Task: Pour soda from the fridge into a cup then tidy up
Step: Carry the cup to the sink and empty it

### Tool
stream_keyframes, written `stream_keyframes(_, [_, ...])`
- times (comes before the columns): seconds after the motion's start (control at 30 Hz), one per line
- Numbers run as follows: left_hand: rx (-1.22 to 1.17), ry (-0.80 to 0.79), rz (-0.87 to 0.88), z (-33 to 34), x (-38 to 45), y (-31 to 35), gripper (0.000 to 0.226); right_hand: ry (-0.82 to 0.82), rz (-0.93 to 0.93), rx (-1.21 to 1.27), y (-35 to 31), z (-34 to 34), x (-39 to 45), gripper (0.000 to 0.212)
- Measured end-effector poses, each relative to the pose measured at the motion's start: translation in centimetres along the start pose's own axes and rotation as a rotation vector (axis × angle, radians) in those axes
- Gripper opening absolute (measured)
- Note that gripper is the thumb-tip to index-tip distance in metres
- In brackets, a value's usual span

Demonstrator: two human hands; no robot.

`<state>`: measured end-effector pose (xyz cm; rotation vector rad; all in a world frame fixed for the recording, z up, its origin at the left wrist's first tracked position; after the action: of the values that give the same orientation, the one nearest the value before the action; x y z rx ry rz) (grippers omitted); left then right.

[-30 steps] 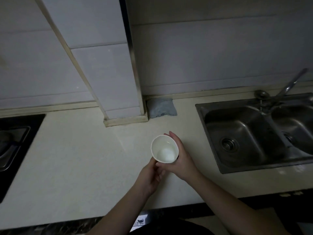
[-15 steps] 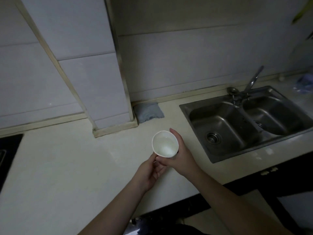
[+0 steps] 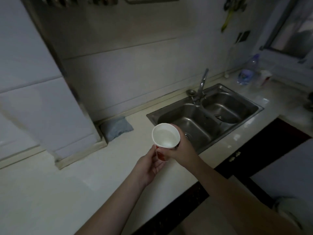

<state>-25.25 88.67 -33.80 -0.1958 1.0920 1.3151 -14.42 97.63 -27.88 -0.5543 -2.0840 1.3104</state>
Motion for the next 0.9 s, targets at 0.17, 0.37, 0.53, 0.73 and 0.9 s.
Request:
stream_keyframes(0.17, [0.103, -0.076, -0.030, 6.1, 1.4, -1.1, 0.031, 0.113, 0.012, -0.018, 0.7, -6.3, -1.0, 0.086])
stream_keyframes(0.37, [0.212, -0.139, -0.095, 15.2, 3.5, -3.8, 0.046, 0.255, 0.010, -0.015, 1.7, -15.1, -2.9, 0.087])
stream_keyframes(0.53, [0.307, -0.200, -0.131, 23.5, 5.1, -6.5, 0.062, 0.324, 0.021, -0.056, 2.1, -23.5, -3.8, 0.081])
stream_keyframes(0.73, [0.400, -0.233, -0.123, 32.9, 7.4, -8.8, 0.039, 0.411, 0.020, -0.080, 2.6, -32.8, -4.3, 0.085])
stream_keyframes(0.9, [0.455, -0.268, -0.152, 39.0, 8.9, -10.4, 0.042, 0.465, 0.057, -0.027, 3.4, -39.0, -4.9, 0.080])
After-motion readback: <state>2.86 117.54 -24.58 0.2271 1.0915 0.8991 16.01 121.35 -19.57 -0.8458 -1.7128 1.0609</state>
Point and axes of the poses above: each hand's wrist, its own x-axis towards the middle knuckle, its own z-axis out of the palm, y = z × x, the point moved 1 cm from there along x, towards the middle knuckle, and after that the axes turned 13 degrees about -z, right-handed, at the moved point
